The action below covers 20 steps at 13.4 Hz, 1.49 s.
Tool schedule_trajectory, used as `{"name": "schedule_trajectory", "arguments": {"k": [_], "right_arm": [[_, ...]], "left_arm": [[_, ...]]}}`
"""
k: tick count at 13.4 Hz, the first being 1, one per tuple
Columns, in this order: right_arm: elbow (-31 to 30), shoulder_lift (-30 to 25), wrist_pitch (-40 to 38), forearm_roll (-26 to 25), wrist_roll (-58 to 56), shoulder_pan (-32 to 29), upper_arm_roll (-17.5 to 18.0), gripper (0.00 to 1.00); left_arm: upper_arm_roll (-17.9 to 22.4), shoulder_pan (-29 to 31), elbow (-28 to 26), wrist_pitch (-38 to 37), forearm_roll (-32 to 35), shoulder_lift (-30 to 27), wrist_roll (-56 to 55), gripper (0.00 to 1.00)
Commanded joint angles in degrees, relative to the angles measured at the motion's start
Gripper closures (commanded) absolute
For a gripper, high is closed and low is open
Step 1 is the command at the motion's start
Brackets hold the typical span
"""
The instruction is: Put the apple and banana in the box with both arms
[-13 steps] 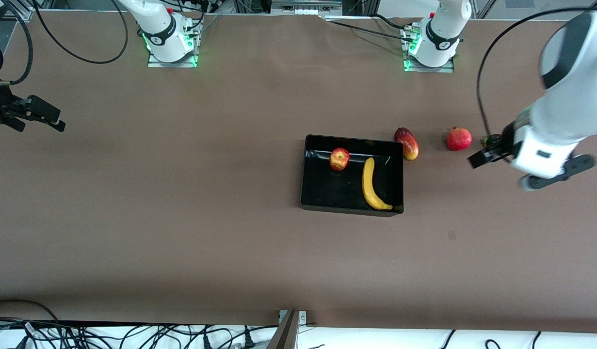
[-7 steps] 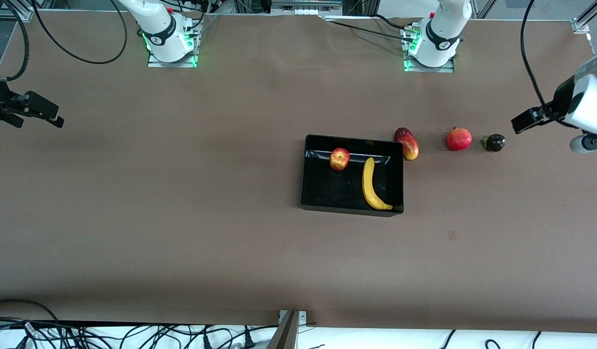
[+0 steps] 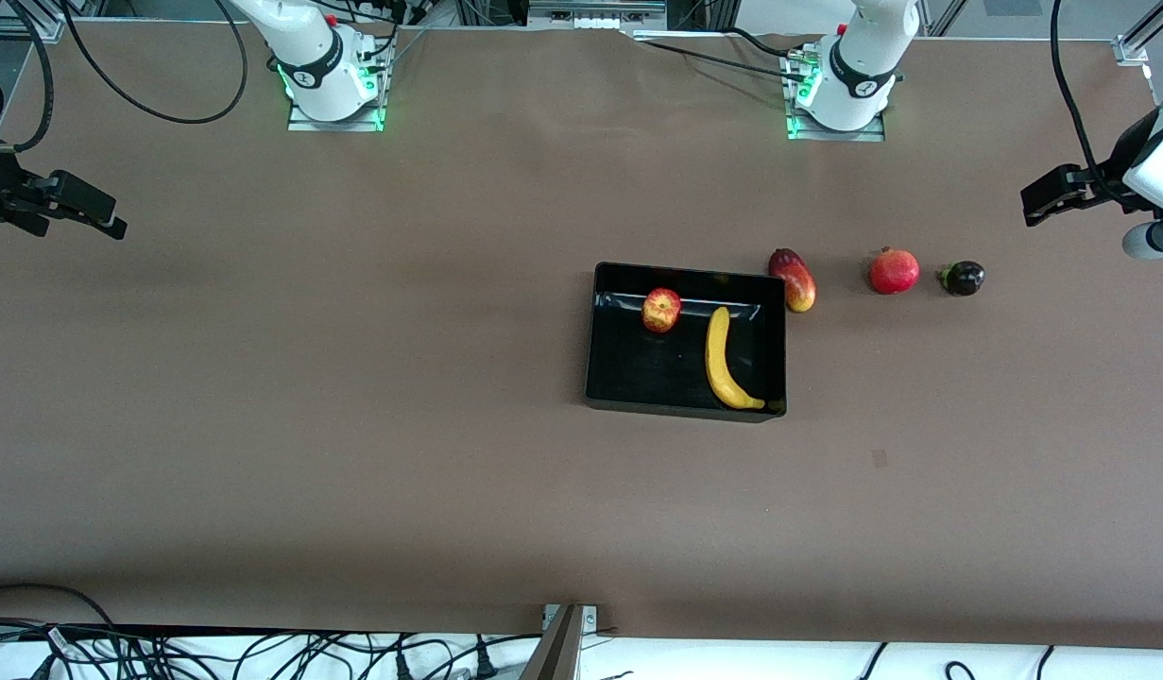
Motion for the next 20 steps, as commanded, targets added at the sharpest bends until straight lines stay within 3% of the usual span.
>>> {"name": "schedule_trajectory", "arguments": {"k": [1, 4, 6, 7, 9, 10, 13, 20], "right_arm": [[-1.53, -2.04, -0.60, -1.35, 1.19, -0.04, 0.52, 0.00], [-1.97, -2.57, -0.69, -1.43, 1.27, -0.04, 0.60, 0.00], [-3.46, -3.62, 0.27, -1.35, 1.09, -0.13, 0.52, 0.00], [-3.55, -4.06, 0.19, -1.35, 1.09, -0.13, 0.52, 0.00], [-3.64, -4.50, -0.60, -1.35, 0.57, -0.13, 0.43, 0.00], [-3.55, -4.50, -1.04, -1.35, -0.65, -0.13, 0.26, 0.00], [-3.03, -3.98, -1.04, -1.35, -1.10, -0.13, 0.25, 0.00], [-2.76, -3.27, -1.04, -1.26, -1.11, -0.04, 0.25, 0.00]], "left_arm": [[-0.05, 1.68, -0.15, -1.79, -2.79, -1.83, 5.68, 0.00], [3.98, 1.34, -1.37, -1.27, -7.96, -4.55, 9.57, 0.00], [11.51, -6.35, -2.43, -1.44, -8.77, -5.61, 9.75, 0.00], [17.73, -12.84, -3.21, -1.53, -8.77, -6.22, 9.75, 0.00], [36.42, -31.35, -5.50, -1.26, -8.77, -7.89, 9.75, 0.00], [43.74, -37.89, -6.99, -0.48, -8.86, -9.29, 9.66, 0.00], [44.69, -39.79, -12.17, 2.68, -8.86, -12.28, 8.09, 0.00], [44.69, -40.77, -12.63, 1.99, -10.18, -12.65, 5.27, 0.00]]}}
